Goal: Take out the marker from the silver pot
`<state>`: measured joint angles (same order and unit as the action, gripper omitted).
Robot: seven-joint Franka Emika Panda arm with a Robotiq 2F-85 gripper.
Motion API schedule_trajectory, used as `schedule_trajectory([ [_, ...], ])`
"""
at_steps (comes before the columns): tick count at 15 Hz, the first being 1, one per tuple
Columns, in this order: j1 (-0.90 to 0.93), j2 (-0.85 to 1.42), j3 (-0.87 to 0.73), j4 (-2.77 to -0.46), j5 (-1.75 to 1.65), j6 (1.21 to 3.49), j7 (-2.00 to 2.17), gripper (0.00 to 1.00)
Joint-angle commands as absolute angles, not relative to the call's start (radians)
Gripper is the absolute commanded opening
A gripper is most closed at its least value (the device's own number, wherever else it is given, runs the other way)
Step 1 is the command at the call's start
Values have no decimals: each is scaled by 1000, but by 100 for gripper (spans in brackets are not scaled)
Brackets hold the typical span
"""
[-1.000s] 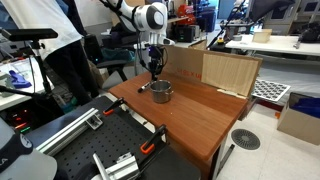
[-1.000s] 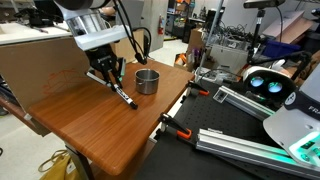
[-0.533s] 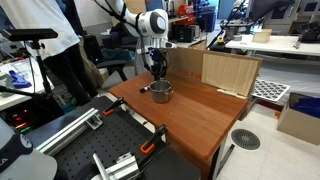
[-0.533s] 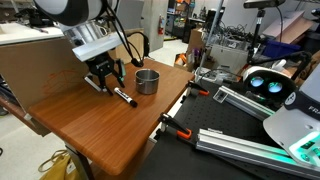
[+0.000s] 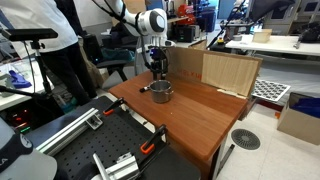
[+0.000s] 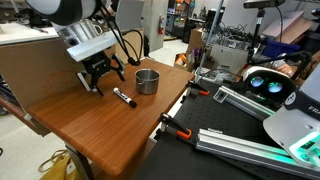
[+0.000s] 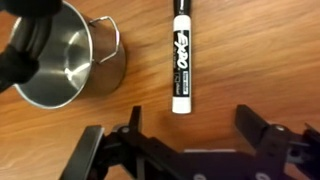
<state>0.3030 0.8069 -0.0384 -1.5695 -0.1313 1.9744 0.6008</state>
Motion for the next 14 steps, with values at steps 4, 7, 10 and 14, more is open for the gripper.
schedule_trajectory([
  [4,328,726,-39,-1622,-140,2015,611,100],
  [7,346,611,-39,-1727,-149,2083,640,100],
  [10,357,483,-36,-1855,-169,2171,667,100],
  [14,341,446,-13,-1874,-184,2173,666,100],
])
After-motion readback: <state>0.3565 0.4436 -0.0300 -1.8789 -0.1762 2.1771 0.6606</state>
